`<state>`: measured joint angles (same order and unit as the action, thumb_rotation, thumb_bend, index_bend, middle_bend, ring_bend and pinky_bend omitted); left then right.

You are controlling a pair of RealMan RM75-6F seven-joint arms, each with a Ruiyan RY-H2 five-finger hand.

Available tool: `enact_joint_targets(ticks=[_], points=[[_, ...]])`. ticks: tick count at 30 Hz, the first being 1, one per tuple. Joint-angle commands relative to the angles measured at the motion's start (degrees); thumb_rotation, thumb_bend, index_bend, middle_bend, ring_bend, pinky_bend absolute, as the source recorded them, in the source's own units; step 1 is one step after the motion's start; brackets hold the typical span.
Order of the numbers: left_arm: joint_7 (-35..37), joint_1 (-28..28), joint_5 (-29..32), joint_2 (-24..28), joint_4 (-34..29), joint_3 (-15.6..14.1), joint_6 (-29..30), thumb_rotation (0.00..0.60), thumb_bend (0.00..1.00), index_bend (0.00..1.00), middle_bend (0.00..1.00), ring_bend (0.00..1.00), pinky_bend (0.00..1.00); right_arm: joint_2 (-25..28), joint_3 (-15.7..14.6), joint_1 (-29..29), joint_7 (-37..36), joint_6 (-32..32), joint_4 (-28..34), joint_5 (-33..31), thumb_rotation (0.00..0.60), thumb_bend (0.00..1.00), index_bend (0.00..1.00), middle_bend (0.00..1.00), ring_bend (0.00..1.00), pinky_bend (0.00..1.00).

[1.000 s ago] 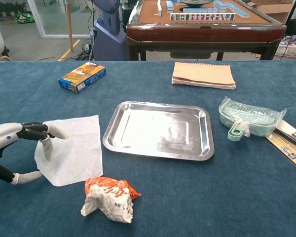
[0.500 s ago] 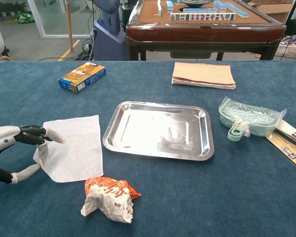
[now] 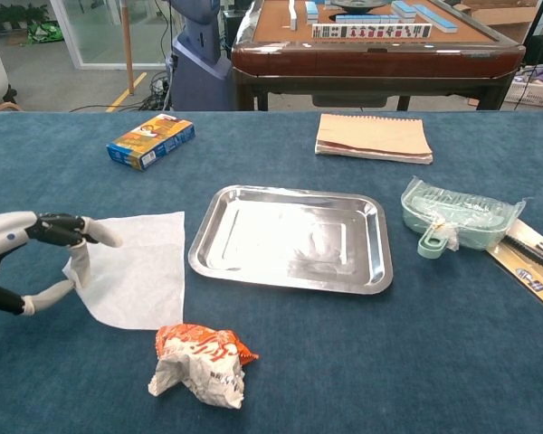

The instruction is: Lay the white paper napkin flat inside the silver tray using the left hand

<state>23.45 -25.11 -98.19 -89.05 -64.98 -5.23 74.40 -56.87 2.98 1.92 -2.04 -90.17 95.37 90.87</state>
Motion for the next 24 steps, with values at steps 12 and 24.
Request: enact_joint_targets(ticks=[12, 24], points=[[5.9, -7.9, 3.5, 6.7, -8.5, 8.9, -2.2, 0.6, 0.47, 0.59, 0.28, 0.24, 0.08, -0.2, -0.2, -0.6, -0.6, -0.6, -0.4, 0.2, 0.6, 0.16, 0.2, 0.26, 0.11, 0.17], [6.2, -14.6, 5.2, 5.7, -10.6, 14.4, -4.6, 0.6, 0.47, 0.59, 0.29, 0.25, 0.08, -0.3, -0.3, -0.9, -0.6, -1.1, -0.4, 0.3, 0.6, 0.16, 0.2, 0.26, 0.11, 0.17]])
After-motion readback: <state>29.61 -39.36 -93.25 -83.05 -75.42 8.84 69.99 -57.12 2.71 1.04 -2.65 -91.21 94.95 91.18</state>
